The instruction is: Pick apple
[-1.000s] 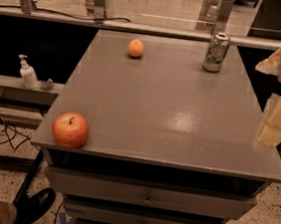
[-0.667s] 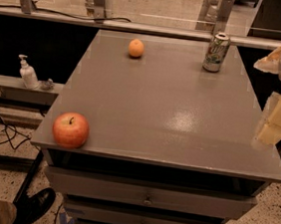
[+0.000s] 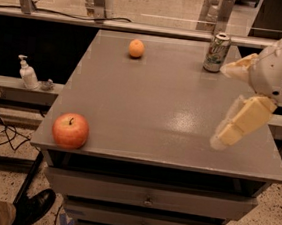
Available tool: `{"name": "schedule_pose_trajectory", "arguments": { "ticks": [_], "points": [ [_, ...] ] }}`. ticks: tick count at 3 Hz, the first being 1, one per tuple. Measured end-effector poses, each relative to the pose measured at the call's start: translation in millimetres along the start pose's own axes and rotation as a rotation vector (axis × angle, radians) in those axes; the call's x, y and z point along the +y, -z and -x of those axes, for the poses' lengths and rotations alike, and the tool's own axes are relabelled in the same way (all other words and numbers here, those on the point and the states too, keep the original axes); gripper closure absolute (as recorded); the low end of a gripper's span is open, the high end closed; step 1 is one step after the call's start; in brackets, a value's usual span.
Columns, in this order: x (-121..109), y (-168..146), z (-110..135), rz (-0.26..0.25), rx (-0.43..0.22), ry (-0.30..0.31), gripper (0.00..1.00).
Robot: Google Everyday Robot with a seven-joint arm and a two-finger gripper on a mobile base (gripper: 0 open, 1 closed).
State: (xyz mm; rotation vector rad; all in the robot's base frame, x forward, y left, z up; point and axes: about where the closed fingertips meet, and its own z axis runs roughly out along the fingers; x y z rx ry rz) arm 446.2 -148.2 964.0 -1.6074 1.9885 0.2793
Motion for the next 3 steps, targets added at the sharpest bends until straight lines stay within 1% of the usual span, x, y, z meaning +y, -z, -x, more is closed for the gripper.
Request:
{"name": "schedule_pose_trajectory", "arguments": {
  "ticks": [1, 2, 3],
  "points": [
    [13.2, -32.3, 40.7, 0.055, -0.207, 0.034, 0.00],
    [21.6, -28.1, 67.5, 0.081, -0.295, 0.033, 0.00],
    [21.6, -27.8, 67.1, 0.081, -0.294, 0.032, 0.00]
  ]
}}
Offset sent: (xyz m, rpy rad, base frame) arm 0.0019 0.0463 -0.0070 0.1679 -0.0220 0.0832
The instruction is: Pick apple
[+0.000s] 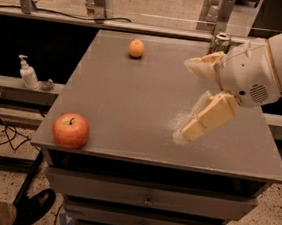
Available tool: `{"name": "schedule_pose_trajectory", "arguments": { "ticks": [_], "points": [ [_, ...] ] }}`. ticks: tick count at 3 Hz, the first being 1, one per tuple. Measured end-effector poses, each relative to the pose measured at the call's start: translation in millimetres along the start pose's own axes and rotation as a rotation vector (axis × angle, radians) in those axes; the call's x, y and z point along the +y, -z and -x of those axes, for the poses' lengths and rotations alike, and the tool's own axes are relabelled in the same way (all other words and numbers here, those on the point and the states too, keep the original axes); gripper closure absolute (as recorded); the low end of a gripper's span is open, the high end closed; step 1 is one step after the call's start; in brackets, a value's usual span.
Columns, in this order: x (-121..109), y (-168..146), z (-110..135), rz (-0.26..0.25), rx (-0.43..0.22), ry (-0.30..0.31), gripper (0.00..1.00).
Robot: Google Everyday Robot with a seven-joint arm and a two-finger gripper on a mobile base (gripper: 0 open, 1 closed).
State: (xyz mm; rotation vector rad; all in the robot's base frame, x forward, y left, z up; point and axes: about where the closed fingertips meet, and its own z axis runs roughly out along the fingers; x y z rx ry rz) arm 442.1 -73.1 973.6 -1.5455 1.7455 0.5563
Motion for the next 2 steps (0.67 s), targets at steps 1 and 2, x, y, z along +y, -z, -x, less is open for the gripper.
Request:
{"name": "schedule_pose_trajectory", "arguments": {
  "ticks": [1, 2],
  "points": [
    [0.7, 2.6, 2.4, -0.015, 0.008, 0.059, 0.00],
    [11.3, -37.1, -0.4, 0.012, 0.051, 0.207, 0.00]
  ]
}}
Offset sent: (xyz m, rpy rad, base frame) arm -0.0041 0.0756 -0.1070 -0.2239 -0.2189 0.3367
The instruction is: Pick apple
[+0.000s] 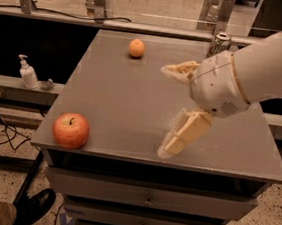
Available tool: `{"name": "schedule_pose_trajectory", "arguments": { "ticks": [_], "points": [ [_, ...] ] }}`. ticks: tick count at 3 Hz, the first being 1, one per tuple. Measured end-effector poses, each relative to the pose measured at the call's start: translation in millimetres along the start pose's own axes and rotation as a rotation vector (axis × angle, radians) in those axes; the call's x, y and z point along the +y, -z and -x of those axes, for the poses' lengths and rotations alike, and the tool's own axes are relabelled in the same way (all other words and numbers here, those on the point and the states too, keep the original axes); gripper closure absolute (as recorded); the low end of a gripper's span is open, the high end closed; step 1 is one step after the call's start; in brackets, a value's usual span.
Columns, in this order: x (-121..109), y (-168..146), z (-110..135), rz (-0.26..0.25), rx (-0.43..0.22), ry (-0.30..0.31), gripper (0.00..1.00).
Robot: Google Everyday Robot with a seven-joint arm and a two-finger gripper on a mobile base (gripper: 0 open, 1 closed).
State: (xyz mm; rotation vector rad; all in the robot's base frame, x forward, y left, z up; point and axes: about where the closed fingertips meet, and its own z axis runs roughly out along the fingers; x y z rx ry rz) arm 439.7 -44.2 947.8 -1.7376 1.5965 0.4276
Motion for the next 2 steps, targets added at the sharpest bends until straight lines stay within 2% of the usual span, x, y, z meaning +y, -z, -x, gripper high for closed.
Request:
{"name": "schedule_pose_trajectory", "arguments": {
  "ticks": [1, 2],
  "points": [
    [15.8, -78.2, -17.8, 0.079, 0.035, 0.072, 0.00],
    [29.8, -142.2, -27.4, 0.121, 0.037, 0.050, 0.00]
  ]
}}
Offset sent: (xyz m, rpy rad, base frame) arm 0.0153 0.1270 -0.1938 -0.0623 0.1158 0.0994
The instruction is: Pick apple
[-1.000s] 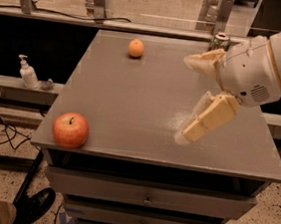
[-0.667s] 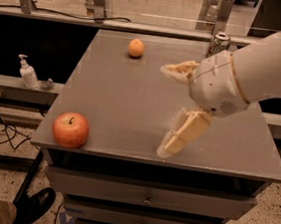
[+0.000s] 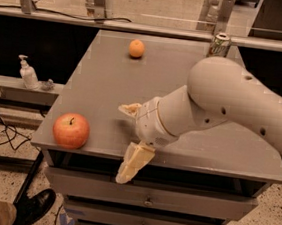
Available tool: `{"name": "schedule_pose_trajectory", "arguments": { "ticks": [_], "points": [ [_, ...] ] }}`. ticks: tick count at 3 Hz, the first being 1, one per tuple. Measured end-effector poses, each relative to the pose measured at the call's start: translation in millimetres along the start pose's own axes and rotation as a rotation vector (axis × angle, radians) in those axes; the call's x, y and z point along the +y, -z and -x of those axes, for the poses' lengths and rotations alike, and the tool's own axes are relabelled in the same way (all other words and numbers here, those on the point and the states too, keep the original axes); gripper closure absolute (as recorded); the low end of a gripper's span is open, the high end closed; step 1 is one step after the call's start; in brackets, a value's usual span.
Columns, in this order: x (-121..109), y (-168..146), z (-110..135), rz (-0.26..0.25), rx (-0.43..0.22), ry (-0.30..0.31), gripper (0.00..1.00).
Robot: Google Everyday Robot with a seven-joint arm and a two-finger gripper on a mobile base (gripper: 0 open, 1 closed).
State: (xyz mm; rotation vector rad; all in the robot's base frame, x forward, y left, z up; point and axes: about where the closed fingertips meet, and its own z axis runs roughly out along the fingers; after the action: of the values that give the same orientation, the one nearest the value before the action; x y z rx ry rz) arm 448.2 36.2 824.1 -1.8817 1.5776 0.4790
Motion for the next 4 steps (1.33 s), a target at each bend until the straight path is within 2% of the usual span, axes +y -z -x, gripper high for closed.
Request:
{"name": "schedule_pose_trajectory", "arguments": {
  "ticks": [1, 2, 3, 4],
  "points": [
    [-4.0, -40.5, 9.4, -0.008, -0.008, -0.035, 0.00],
    [-14.1, -51.9, 28.6, -0.028, -0.041, -0.051, 0.00],
    [-21.4, -49.6, 49.2, -0.038, -0.077, -0.074, 0.00],
    [-22.2, -54.8, 61.7, -0.034, -0.124, -0.111, 0.00]
  ]
}}
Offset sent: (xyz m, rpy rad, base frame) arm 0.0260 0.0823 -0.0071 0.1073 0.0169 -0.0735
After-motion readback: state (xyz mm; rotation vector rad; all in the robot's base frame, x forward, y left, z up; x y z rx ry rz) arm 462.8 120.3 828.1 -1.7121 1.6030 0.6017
